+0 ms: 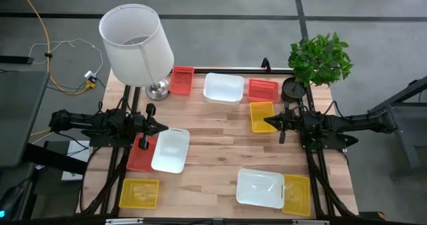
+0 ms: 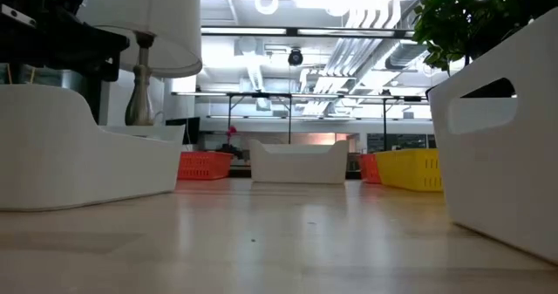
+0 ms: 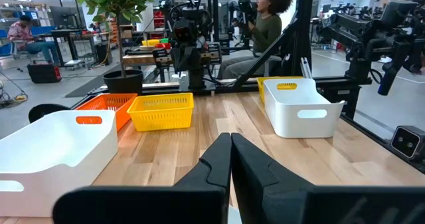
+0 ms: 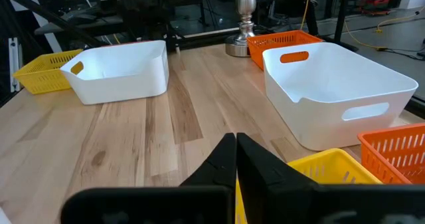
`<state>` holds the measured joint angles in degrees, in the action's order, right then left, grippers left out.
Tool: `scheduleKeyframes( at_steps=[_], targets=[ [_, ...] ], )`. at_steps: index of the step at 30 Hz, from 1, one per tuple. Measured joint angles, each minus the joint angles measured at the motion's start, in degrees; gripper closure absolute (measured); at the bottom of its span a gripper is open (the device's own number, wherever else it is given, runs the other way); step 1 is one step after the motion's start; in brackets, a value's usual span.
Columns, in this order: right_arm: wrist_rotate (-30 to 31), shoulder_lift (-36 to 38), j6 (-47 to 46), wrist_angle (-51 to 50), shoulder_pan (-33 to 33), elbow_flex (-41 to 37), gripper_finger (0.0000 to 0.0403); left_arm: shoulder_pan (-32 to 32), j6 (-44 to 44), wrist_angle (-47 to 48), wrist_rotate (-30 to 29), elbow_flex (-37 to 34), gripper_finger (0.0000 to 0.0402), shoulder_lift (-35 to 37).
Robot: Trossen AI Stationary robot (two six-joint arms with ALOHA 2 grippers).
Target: Stack baskets by color
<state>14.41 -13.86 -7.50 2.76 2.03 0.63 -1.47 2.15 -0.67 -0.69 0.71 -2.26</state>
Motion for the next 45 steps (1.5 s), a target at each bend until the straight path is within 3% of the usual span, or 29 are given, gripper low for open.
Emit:
scheduleKeyframes(
  at_steps=[15,23,29,31,35,37,41,45],
  targets=[
    [0.5,0.0,-0.1,0.3,0.0,0.0,0.0402,0.0,0.0,0.0,0.0,0.0,0.0402,0.0],
    [4.1,0.1,-2.9,10.1,-0.1,0.0,0.0402,0.0,0.0,0.0,0.0,0.0,0.0402,0.0],
    [6.1,0.0,-6.4,11.6,-0.1,0.0,0.0402,0.0,0.0,0.0,0.0,0.0,0.0402,0.0],
    [4.0,0.0,-8.3,15.0,-0.1,0.0,0.0402,0.0,0.0,0.0,0.0,0.0,0.0402,0.0],
    [-7.3,-0.3,-9.0,24.1,-0.1,0.0,0.0402,0.0,0.0,0.0,0.0,0.0,0.0402,0.0],
    [-10.3,-1.3,-8.9,28.5,0.1,0.0,0.0402,0.0,0.0,0.0,0.0,0.0,0.0401,0.0],
    [-4.9,-5.2,-8.0,26.8,2.1,1.7,0.0386,0.0,0.0,0.0,0.0,0.0,0.0402,0.0],
    [1.8,-12.1,-9.9,18.0,5.6,6.1,0.0333,0.0,0.0,0.0,0.0,0.0,0.0401,0.0]
  ],
)
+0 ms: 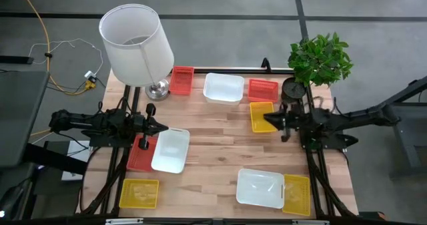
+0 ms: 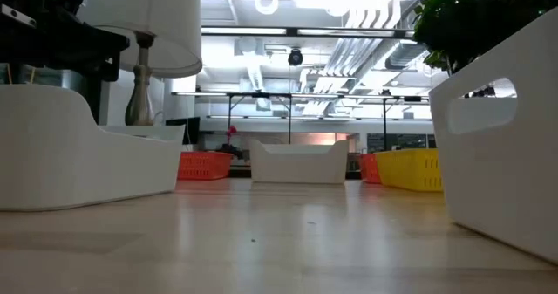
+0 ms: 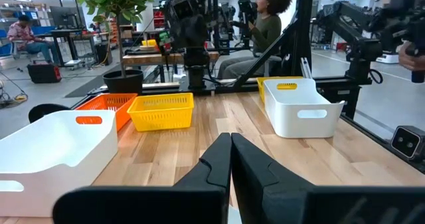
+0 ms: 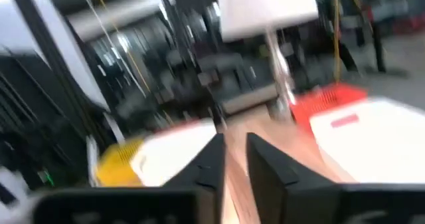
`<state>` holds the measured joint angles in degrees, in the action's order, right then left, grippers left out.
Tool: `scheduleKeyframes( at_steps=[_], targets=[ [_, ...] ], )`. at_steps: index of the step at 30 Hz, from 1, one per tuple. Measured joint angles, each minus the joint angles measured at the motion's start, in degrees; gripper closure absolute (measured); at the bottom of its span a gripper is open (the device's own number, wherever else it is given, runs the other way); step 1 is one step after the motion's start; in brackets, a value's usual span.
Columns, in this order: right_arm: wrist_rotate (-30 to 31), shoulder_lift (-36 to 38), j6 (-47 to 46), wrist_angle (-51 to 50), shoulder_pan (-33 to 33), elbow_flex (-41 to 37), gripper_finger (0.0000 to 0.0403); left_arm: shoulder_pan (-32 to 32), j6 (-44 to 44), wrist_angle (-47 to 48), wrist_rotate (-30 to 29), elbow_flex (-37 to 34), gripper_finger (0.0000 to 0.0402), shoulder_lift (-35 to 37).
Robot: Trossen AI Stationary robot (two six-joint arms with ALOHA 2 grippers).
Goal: Stack baskets by color
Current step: Stack the top yellow bin on the bottom right yellow bin
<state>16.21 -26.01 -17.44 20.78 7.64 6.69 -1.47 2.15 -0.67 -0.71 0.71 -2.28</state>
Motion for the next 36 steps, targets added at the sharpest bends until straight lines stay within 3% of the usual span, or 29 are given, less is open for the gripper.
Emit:
scheduleKeyframes(
  at_steps=[5,8,13,16,21,36],
  targets=[
    [7.2,-10.1,-2.7,-16.0,5.1,9.4,0.0257,0.0,0.0,0.0,0.0,0.0,0.0402,0.0],
    [14.1,-16.3,-7.7,-30.9,6.9,16.8,0.0227,0.0,0.0,0.0,0.0,0.0,0.0402,0.0],
    [26.9,-26.1,-28.6,-57.5,6.5,26.8,0.0212,0.0,0.0,0.0,0.0,0.0,0.0401,0.0],
    [28.5,-31.5,-39.2,-66.3,4.6,28.7,0.0212,0.0,0.0,0.0,0.0,0.0,0.0402,0.0],
    [27.4,-39.1,-45.6,-69.1,0.6,28.1,0.0211,0.0,0.0,0.0,0.0,0.0,0.0402,0.0],
    [25.6,-53.2,-47.2,-67.3,-8.3,28.1,0.022,0.0,0.0,0.0,0.0,0.0,0.0401,0.0]
  ],
)
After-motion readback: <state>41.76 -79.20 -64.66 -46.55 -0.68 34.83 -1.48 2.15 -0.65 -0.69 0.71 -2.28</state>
